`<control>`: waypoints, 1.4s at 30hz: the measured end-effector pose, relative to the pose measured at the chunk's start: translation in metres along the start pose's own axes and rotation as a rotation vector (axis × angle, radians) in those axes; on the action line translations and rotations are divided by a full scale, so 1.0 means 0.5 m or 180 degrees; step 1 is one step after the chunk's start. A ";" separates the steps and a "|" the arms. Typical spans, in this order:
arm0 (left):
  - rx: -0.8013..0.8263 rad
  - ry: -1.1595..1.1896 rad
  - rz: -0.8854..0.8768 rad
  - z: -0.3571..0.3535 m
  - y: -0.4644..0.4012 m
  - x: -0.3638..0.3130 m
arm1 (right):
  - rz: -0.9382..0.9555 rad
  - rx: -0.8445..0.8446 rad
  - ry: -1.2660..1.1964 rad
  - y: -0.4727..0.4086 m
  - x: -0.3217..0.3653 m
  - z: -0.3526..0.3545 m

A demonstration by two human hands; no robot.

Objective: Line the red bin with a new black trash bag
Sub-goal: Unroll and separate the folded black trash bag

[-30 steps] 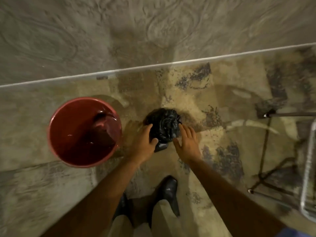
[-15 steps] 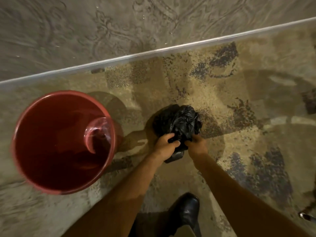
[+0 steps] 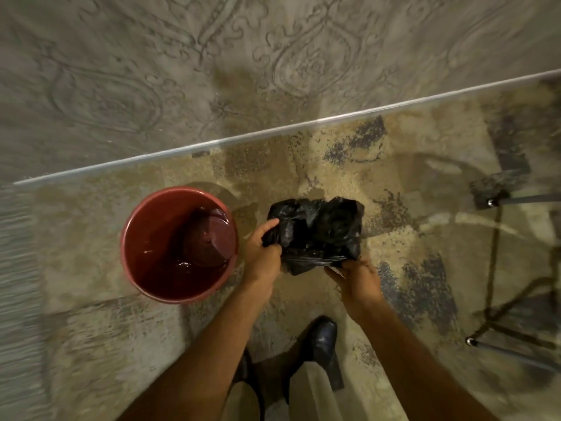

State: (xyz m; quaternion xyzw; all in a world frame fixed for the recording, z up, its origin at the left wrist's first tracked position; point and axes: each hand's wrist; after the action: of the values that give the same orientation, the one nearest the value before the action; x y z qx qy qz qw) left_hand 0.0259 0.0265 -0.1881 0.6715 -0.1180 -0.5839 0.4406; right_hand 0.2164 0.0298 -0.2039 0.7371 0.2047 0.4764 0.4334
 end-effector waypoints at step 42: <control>0.0847 -0.1549 -0.2245 0.078 0.180 -0.239 | 0.3039 0.1408 0.3553 0.257 0.061 -0.180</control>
State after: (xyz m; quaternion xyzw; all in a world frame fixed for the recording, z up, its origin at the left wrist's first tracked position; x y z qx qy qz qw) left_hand -0.0110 0.0365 -0.0384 0.5646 -0.0561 -0.8192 0.0837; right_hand 0.1370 0.0219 -0.0653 0.4652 0.1432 0.8615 -0.1446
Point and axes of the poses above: each hand's wrist, its own y-axis away from the middle knuckle, its own z-axis out of the back of the hand, x = y × z, and after that the axes turned 7 degrees about -y, right-handed
